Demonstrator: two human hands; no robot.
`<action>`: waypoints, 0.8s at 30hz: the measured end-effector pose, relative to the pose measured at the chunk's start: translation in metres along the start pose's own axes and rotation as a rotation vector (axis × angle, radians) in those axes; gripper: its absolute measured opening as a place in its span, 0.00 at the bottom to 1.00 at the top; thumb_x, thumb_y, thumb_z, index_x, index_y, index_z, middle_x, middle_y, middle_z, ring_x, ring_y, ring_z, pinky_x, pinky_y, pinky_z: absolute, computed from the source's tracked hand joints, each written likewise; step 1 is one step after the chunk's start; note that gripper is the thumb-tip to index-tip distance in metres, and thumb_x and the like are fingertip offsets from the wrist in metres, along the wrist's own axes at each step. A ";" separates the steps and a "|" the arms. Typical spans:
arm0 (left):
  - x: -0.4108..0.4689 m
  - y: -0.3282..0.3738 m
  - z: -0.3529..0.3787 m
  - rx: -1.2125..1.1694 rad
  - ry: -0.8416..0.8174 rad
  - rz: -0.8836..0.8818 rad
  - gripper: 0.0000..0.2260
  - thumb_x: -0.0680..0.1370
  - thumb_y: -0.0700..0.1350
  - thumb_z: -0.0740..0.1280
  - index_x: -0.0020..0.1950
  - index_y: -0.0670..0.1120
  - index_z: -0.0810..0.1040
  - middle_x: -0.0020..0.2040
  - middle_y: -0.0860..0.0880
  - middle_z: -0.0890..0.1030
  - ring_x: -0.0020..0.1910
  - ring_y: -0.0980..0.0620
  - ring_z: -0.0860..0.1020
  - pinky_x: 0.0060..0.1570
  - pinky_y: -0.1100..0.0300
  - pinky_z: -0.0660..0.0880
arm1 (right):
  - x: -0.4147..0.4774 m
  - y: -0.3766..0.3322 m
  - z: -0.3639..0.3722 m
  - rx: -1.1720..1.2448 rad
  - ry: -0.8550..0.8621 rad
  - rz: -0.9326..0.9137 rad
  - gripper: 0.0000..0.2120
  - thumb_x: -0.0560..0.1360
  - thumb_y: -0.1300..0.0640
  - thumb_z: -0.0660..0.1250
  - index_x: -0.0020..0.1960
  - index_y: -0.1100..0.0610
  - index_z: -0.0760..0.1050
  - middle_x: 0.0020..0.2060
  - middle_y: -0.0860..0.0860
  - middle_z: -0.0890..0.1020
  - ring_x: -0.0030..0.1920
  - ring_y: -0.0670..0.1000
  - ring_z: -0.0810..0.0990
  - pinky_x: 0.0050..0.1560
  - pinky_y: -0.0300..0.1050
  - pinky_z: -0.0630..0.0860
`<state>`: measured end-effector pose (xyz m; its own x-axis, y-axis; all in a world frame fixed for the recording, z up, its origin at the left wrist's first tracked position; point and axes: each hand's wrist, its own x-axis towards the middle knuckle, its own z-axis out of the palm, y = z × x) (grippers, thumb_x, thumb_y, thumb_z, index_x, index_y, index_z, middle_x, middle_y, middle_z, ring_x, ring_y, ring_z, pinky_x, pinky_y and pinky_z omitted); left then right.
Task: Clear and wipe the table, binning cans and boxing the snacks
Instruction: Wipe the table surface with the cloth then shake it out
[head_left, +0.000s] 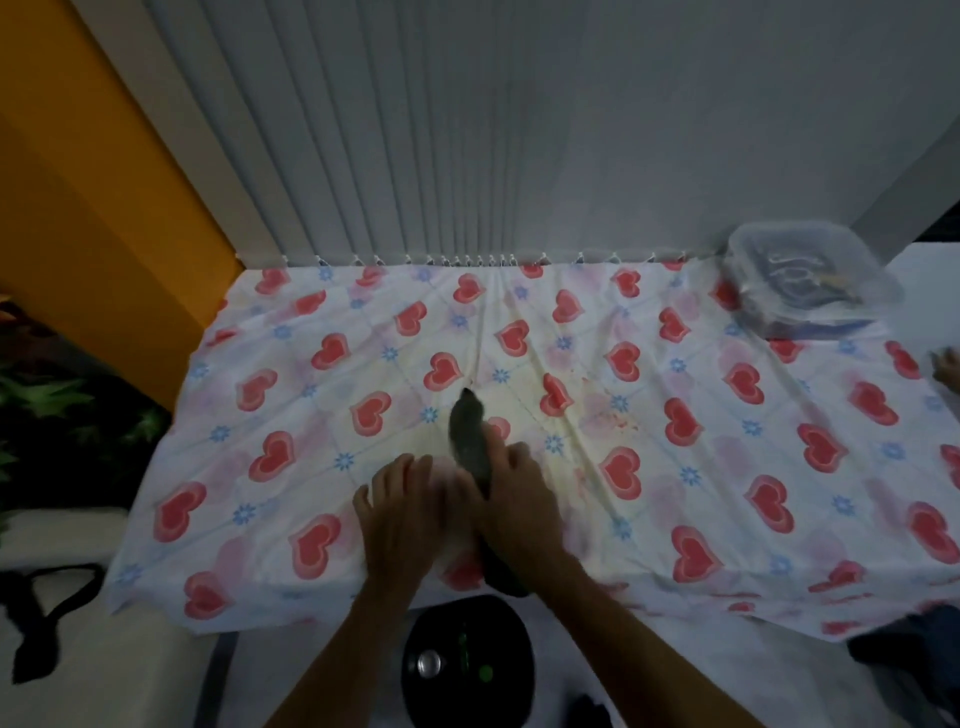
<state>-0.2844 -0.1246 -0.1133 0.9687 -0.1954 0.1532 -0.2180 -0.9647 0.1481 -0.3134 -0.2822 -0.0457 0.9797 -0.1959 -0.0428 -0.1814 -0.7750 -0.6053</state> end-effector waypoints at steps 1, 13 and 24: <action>-0.001 -0.002 0.005 0.009 0.007 -0.001 0.19 0.80 0.57 0.62 0.66 0.48 0.78 0.65 0.46 0.78 0.62 0.44 0.77 0.60 0.43 0.71 | 0.003 0.004 0.017 -0.104 -0.024 -0.054 0.29 0.81 0.36 0.54 0.77 0.46 0.58 0.64 0.51 0.71 0.59 0.52 0.75 0.54 0.47 0.77; 0.001 0.004 0.003 0.039 0.070 -0.047 0.21 0.79 0.61 0.62 0.65 0.51 0.80 0.66 0.47 0.78 0.63 0.43 0.75 0.61 0.44 0.66 | 0.033 0.096 0.015 -0.480 -0.073 -0.092 0.33 0.76 0.53 0.57 0.80 0.59 0.59 0.80 0.57 0.58 0.80 0.62 0.51 0.76 0.64 0.56; 0.003 0.005 -0.001 0.053 -0.006 -0.089 0.27 0.77 0.68 0.58 0.65 0.53 0.80 0.67 0.47 0.78 0.65 0.43 0.74 0.63 0.44 0.65 | 0.051 0.175 -0.062 -0.204 0.258 0.456 0.25 0.81 0.61 0.60 0.76 0.66 0.63 0.77 0.63 0.63 0.78 0.65 0.58 0.77 0.63 0.59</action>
<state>-0.2830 -0.1299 -0.1112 0.9846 -0.1095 0.1362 -0.1247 -0.9862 0.1086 -0.3000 -0.4650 -0.1050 0.7505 -0.6588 -0.0527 -0.6194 -0.6732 -0.4040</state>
